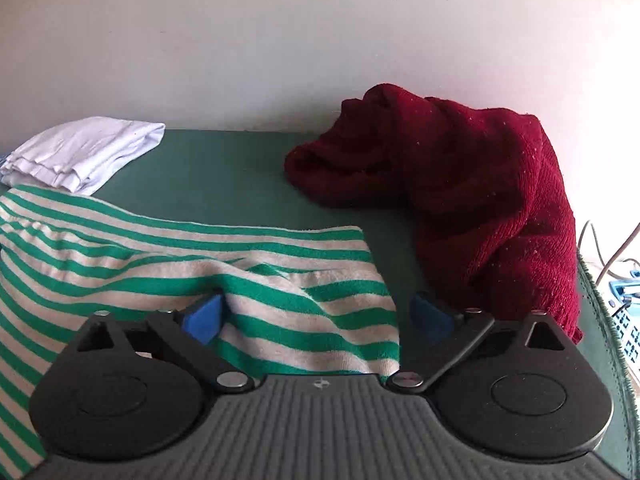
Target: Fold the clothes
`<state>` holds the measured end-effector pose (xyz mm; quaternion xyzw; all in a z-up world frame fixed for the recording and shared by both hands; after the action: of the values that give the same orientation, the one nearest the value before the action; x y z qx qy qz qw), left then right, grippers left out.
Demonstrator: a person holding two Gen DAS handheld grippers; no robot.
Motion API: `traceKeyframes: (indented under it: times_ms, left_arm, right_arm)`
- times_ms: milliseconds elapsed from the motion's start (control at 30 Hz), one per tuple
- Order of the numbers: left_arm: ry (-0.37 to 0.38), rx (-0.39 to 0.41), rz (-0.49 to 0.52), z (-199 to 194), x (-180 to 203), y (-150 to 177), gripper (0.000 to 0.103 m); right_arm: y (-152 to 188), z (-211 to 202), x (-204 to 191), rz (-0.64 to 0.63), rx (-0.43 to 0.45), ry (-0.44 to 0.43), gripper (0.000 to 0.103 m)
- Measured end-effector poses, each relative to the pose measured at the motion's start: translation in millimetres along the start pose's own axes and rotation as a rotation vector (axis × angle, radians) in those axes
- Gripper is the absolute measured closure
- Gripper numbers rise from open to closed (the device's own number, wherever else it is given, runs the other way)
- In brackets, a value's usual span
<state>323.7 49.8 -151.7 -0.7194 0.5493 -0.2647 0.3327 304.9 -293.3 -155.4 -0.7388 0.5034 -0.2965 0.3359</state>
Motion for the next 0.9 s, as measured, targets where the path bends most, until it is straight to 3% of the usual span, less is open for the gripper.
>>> traceKeyframes:
  times_ms: [133,267,333,533,600,700,767,800,900]
  left_arm:
    - [-0.086,0.029,0.022,-2.5,3.1,1.2,0.001]
    - [-0.166,0.078,0.107,-9.0,13.6,3.7,0.001]
    - [-0.188,0.092,0.140,-8.6,17.2,2.6,0.001]
    - [-0.154,0.071,0.098,-8.1,10.8,-0.2,0.001]
    - [-0.145,0.067,0.089,-7.5,10.2,-0.1,0.001]
    - [-0.150,0.072,0.099,-8.2,11.8,1.0,0.001]
    - [-0.155,0.076,0.105,-9.3,12.5,1.7,0.001]
    - [-0.157,0.077,0.107,-9.5,12.7,1.9,0.001]
    - [-0.157,0.078,0.110,-9.2,12.5,1.7,0.001]
  right_arm:
    - [-10.8,18.5,18.9,0.016,0.041,0.052,0.006]
    - [-18.9,15.3,16.6,-0.030,0.128,0.078,0.035]
    - [-21.6,8.9,8.3,-0.031,0.136,0.064,0.038]
    - [-34.3,19.5,-13.1,0.000,0.038,-0.197,0.038]
    - [-39.5,38.8,-10.8,0.040,-0.043,-0.227,0.040]
    - [-47.8,54.2,12.6,0.140,-0.036,-0.180,0.054]
    - [-47.9,60.7,29.7,0.194,-0.053,-0.044,0.054]
    - [-44.6,56.4,33.9,0.239,-0.061,-0.059,0.059]
    - [-29.9,30.2,29.0,0.301,-0.118,-0.169,0.050]
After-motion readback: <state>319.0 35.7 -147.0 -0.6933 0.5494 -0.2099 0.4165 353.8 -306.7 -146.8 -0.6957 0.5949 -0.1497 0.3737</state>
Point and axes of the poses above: each gripper's, at about its wrist camera, not at the fingertips, and z roughly the way its jaws point, x to its right, y to its underside, the point moved 5 cm from there along z, roughly the way its jaws point, and after that the axes turned 7 degrees about -z, right-handed, at the moved point
